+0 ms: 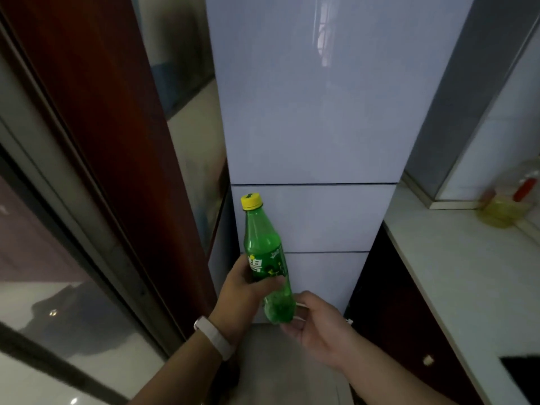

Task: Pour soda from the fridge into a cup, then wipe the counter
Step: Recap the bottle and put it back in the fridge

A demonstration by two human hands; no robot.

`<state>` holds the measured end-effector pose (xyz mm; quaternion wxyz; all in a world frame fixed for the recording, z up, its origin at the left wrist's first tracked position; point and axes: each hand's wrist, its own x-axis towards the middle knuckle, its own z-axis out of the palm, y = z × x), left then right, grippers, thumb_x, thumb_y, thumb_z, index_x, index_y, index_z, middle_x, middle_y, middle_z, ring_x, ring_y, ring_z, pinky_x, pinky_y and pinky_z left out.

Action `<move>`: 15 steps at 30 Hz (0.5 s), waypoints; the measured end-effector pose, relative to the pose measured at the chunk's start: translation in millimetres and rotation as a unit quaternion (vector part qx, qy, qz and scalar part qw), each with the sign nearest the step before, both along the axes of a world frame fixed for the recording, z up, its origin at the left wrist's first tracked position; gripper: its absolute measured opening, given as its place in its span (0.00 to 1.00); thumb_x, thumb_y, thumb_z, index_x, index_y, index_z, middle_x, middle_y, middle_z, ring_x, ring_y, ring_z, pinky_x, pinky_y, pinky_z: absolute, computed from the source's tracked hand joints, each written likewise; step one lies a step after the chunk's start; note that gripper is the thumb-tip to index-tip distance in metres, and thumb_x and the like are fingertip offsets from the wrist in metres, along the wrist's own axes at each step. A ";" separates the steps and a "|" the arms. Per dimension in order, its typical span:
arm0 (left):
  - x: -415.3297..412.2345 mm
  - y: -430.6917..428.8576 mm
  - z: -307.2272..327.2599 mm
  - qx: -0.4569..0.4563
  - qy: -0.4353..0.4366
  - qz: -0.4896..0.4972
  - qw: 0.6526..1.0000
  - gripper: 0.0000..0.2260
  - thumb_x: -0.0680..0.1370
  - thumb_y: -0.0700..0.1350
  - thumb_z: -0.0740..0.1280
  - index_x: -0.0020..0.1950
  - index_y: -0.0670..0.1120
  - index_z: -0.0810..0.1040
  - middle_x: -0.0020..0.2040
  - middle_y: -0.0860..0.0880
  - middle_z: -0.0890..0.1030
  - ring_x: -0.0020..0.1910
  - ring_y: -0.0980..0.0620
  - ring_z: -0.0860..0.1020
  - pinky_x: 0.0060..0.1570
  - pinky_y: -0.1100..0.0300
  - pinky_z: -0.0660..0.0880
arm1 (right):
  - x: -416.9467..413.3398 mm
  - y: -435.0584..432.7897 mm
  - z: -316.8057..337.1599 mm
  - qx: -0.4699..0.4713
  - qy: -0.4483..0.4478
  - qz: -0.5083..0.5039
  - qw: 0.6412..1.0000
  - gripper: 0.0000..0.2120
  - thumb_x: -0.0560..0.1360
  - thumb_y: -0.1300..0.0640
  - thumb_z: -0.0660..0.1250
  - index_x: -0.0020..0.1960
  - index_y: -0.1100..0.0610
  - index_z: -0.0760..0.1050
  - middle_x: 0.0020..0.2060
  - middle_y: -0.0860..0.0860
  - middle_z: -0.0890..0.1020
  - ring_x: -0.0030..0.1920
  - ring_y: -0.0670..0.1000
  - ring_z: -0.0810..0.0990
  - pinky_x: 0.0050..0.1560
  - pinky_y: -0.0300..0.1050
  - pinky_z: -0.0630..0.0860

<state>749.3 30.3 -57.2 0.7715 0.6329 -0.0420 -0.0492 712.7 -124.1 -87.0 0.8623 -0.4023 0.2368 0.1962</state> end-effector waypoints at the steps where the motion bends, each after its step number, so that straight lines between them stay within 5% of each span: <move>1: 6.9 3.3 0.3 -0.003 0.003 0.004 1.000 0.23 0.64 0.35 0.76 0.58 0.38 0.77 0.52 0.37 0.83 0.50 0.42 0.82 0.53 0.44 0.79 | 8.2 3.2 0.2 -0.001 0.001 0.003 1.000 0.10 0.77 0.62 0.65 0.54 0.66 0.78 0.46 0.64 0.84 0.40 0.57 0.84 0.38 0.47 0.81; 7: 45.9 16.0 6.6 0.006 -0.020 0.052 0.998 0.21 0.65 0.37 0.76 0.58 0.43 0.79 0.52 0.41 0.85 0.50 0.45 0.83 0.53 0.48 0.80 | 63.3 10.3 9.0 -0.054 -0.019 0.052 0.997 0.09 0.77 0.61 0.64 0.53 0.64 0.79 0.46 0.63 0.84 0.43 0.58 0.84 0.46 0.50 0.81; 15: 103.2 18.7 43.9 0.013 -0.034 0.103 0.994 0.24 0.63 0.37 0.76 0.58 0.42 0.80 0.51 0.45 0.86 0.51 0.44 0.84 0.48 0.56 0.81 | 150.1 3.9 46.3 -0.118 -0.071 0.156 0.978 0.10 0.78 0.63 0.62 0.54 0.66 0.78 0.44 0.63 0.84 0.39 0.56 0.84 0.37 0.47 0.80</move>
